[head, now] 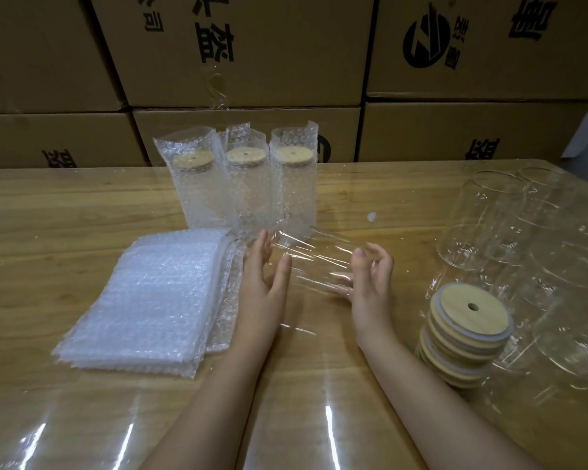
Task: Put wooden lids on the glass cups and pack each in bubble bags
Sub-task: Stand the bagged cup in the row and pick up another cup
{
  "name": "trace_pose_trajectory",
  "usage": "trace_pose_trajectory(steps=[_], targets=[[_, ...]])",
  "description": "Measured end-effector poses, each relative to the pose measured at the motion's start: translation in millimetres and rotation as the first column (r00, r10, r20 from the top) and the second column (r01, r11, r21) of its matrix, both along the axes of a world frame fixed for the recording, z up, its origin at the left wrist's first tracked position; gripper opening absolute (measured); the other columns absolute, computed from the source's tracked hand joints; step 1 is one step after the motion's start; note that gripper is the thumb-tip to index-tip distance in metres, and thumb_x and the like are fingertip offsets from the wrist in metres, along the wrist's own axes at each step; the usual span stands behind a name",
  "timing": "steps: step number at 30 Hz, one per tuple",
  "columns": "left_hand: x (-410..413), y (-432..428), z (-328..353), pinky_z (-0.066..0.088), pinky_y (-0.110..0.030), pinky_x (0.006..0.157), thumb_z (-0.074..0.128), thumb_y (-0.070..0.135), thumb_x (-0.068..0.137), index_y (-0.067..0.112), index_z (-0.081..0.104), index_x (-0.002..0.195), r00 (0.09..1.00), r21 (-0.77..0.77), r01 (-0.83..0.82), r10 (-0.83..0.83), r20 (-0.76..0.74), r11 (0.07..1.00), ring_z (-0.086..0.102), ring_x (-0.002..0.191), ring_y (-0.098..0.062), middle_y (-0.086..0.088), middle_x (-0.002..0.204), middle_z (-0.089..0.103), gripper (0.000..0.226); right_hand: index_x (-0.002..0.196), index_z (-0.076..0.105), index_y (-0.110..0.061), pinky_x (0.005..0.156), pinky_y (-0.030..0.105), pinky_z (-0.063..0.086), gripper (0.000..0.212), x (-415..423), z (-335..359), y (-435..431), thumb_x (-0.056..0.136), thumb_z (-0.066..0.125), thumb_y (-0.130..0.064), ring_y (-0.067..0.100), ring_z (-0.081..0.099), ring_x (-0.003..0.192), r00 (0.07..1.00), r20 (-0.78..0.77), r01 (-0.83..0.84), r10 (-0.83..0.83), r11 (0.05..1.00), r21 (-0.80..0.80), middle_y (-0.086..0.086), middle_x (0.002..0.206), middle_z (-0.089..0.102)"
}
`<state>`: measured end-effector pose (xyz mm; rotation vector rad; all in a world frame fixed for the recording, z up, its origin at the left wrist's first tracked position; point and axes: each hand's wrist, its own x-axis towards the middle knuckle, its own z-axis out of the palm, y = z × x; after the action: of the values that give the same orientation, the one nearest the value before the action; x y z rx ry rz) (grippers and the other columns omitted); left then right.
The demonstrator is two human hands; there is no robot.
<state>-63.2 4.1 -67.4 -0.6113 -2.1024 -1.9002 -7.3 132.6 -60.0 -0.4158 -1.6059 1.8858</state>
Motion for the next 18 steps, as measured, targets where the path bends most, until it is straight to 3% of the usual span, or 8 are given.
trace_pose_trajectory(steps=[3, 6, 8, 10, 13, 15, 18], targets=[[-1, 1, 2, 0.056, -0.035, 0.088, 0.061, 0.052, 0.084, 0.036, 0.047, 0.134, 0.987, 0.100, 0.069, -0.083, 0.138, 0.993, 0.063, 0.111, -0.010, 0.022, 0.132, 0.052, 0.055, 0.103, 0.046, -0.038, 0.053, 0.028, 0.053, 0.035, -1, 0, 1, 0.074, 0.053, -0.057, 0.006, 0.065, 0.067, 1.000, -0.015, 0.000, -0.001, 0.998, -0.058, -0.010, 0.101, 0.052], [3, 0, 5, 0.051, -0.036, 0.096, 0.064, 0.054, 0.074, 0.041, 0.047, 0.129, 0.986, 0.126, 0.035, -0.055, 0.155, 0.991, 0.059, 0.116, -0.010, 0.017, 0.131, 0.055, 0.058, 0.102, 0.048, -0.037, 0.043, 0.020, 0.045, 0.049, 0, 3, -1, 0.064, 0.050, -0.067, 0.010, 0.065, 0.060, 1.000, -0.015, -0.020, 0.019, 0.998, -0.056, -0.001, 0.101, 0.055], [10, -3, 7, 0.043, -0.030, 0.104, 0.062, 0.053, 0.077, 0.043, 0.040, 0.134, 0.999, 0.066, -0.033, 0.031, 0.031, 0.997, 0.049, 0.127, -0.005, 0.016, 0.138, 0.049, 0.062, 0.103, 0.049, -0.036, 0.043, 0.019, 0.045, 0.052, 1, 5, -1, 0.063, 0.047, -0.069, 0.012, 0.066, 0.058, 0.999, -0.016, -0.048, 0.048, 0.997, -0.060, 0.006, 0.101, 0.058], [14, -6, 10, 0.036, -0.031, 0.110, 0.060, 0.048, 0.082, 0.031, 0.036, 0.143, 0.969, -0.094, -0.134, 0.110, -0.222, 0.987, 0.040, 0.135, -0.006, 0.011, 0.146, 0.041, 0.067, 0.107, 0.051, -0.036, 0.049, 0.018, 0.047, 0.054, 2, 6, -1, 0.064, 0.045, -0.070, 0.018, 0.067, 0.064, 0.999, -0.019, -0.045, 0.044, 0.997, -0.063, 0.011, 0.103, 0.061], [14, -8, 11, 0.029, -0.048, 0.113, 0.063, 0.040, 0.081, 0.020, 0.033, 0.145, 0.832, -0.401, -0.277, 0.010, -0.554, 0.873, 0.030, 0.142, -0.026, -0.006, 0.154, 0.029, 0.074, 0.112, 0.051, -0.035, 0.059, 0.020, 0.050, 0.049, 4, 7, 0, 0.071, 0.051, -0.063, 0.022, 0.065, 0.074, 0.999, -0.040, -0.013, 0.011, 0.998, -0.056, 0.012, 0.112, 0.060], [15, -6, 11, 0.030, -0.059, 0.109, 0.071, 0.031, 0.074, 0.022, 0.030, 0.144, 0.787, -0.546, -0.342, -0.085, -0.612, 0.765, 0.027, 0.141, -0.041, -0.012, 0.154, 0.027, 0.082, 0.118, 0.052, -0.031, 0.061, 0.023, 0.052, 0.048, 4, 8, 1, 0.076, 0.052, -0.056, 0.021, 0.065, 0.071, 0.999, -0.051, 0.012, -0.016, 0.997, -0.074, 0.011, 0.112, 0.061], [18, -4, 15, 0.036, -0.063, 0.103, 0.077, 0.013, 0.066, 0.020, 0.032, 0.140, 0.694, -0.551, -0.538, -0.037, -0.719, 0.638, 0.030, 0.136, -0.051, -0.015, 0.149, 0.034, 0.087, 0.121, 0.053, -0.028, 0.064, 0.033, 0.056, 0.063, 6, 7, 2, 0.069, 0.054, -0.064, 0.029, 0.067, 0.077, 0.998, -0.059, 0.007, -0.013, 0.994, -0.114, 0.012, 0.106, 0.064]])
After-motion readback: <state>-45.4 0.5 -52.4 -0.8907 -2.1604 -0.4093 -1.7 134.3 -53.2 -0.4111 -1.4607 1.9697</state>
